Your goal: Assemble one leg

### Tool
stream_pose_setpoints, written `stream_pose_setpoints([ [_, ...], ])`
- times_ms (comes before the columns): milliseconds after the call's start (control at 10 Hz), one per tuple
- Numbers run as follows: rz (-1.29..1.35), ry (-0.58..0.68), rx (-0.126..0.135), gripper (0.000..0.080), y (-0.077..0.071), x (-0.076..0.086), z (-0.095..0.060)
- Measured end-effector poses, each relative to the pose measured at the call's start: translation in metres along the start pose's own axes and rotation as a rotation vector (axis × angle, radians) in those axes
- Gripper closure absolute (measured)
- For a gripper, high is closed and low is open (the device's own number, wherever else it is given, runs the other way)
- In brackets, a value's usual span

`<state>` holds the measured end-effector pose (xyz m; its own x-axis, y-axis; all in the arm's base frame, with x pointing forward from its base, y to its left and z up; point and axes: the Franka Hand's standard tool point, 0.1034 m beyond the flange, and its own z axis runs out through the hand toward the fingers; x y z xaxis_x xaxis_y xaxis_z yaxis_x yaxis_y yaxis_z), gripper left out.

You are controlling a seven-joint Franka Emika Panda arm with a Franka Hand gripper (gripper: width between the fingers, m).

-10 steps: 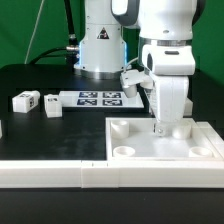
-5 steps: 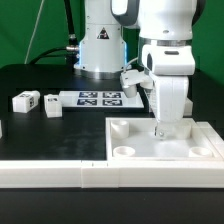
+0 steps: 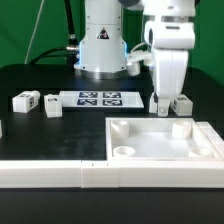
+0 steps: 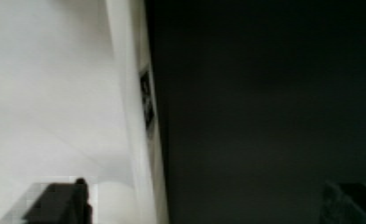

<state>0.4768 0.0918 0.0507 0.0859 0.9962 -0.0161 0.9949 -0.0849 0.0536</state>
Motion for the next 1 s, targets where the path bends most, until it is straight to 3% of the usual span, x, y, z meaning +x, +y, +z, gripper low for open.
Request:
stream_pose_setpoints([
  [100,0.001,0.0,-0.01,0.015,-0.001,-0.001,-0.007],
  [400,0.062,0.001,-0.005,0.015,-0.001,-0.001,-0.004],
  [600,0.26,0.008,-0.004,0.015,-0.003,0.0,-0.004],
  [700,0.443,0.025,-0.004,0.015,-0.011,0.004,-0.002],
  [1000,0.784,0.034,0.026,0.015,-0.027,0.021,0.0],
])
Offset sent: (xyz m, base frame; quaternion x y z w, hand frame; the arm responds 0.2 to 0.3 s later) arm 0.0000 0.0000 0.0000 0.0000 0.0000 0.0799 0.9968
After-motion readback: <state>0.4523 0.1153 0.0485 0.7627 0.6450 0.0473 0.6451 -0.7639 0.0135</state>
